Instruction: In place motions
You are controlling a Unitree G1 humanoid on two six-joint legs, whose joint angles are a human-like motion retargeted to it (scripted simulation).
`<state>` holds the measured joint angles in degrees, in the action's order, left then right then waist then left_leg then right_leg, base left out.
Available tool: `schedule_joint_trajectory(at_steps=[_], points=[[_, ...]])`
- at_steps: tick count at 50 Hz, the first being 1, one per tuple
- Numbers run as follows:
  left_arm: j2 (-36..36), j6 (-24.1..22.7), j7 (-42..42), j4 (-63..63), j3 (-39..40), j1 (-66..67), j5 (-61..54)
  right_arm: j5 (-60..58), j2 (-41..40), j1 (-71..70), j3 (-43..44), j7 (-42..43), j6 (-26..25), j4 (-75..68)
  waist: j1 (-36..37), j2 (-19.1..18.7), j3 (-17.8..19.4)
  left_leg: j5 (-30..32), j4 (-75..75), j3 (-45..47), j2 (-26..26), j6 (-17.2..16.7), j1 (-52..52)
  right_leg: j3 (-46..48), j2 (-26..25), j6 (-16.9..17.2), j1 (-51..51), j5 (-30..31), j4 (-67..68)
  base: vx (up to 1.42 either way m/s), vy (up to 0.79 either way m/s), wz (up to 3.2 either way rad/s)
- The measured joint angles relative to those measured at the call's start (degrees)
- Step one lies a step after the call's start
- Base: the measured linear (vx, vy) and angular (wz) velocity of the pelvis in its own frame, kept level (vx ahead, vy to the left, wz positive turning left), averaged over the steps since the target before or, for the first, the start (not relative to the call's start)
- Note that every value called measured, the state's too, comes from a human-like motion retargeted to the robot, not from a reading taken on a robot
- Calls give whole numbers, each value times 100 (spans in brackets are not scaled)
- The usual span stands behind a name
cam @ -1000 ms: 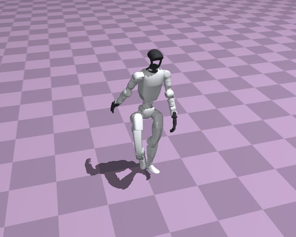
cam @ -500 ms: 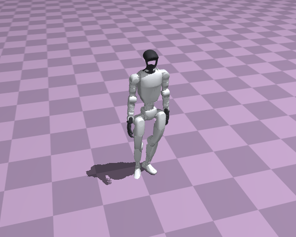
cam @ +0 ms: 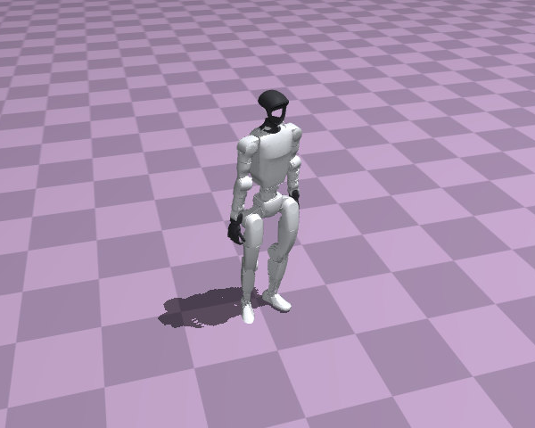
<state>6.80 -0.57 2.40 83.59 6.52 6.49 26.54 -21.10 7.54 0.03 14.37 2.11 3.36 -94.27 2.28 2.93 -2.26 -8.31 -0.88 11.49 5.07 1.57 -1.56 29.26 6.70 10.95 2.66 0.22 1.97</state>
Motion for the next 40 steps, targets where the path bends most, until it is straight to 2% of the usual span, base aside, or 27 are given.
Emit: schedule_joint_trajectory(at_steps=[2, 9, 20, 29, 40], points=[[-8, -17, -37, -33, -23, 37, 48, -45, 25, 127, 107, 58, -84, -283, -41, 24, -105, -6, 9, -52, 18, 2, -18, 44, -13, 3, -1, -3, -18, 11, -3, 18], [-36, -2, -125, 154, 13, 94, -31, -227, 148, 401, 98, -532, -436, -313, -98, 13, -213, -64, 48, 36, -7, 14, 35, -52, -45, -4, -57, -8, 13, 4, -2, -18], [-48, 94, -349, 422, 47, 145, 42, -583, 133, 36, -69, -489, -377, -115, -269, -105, -298, -143, 97, 280, -87, 29, 97, -341, -92, -100, -236, 1, 59, -1, 0, -28], [-68, 106, -436, 247, -51, 44, 145, -302, -63, 15, -225, 310, -44, 113, -322, -154, -289, -164, 114, 365, -124, 20, 113, -408, -117, -148, -285, 0, 71, -1, 0, -7], [-89, 95, -586, 187, -78, -14, 127, -334, -10, 141, -175, 194, -148, -33, -375, -151, -315, -178, 118, 358, -120, 18, 130, -396, -119, -173, -269, -4, 69, 0, 0, 0]])
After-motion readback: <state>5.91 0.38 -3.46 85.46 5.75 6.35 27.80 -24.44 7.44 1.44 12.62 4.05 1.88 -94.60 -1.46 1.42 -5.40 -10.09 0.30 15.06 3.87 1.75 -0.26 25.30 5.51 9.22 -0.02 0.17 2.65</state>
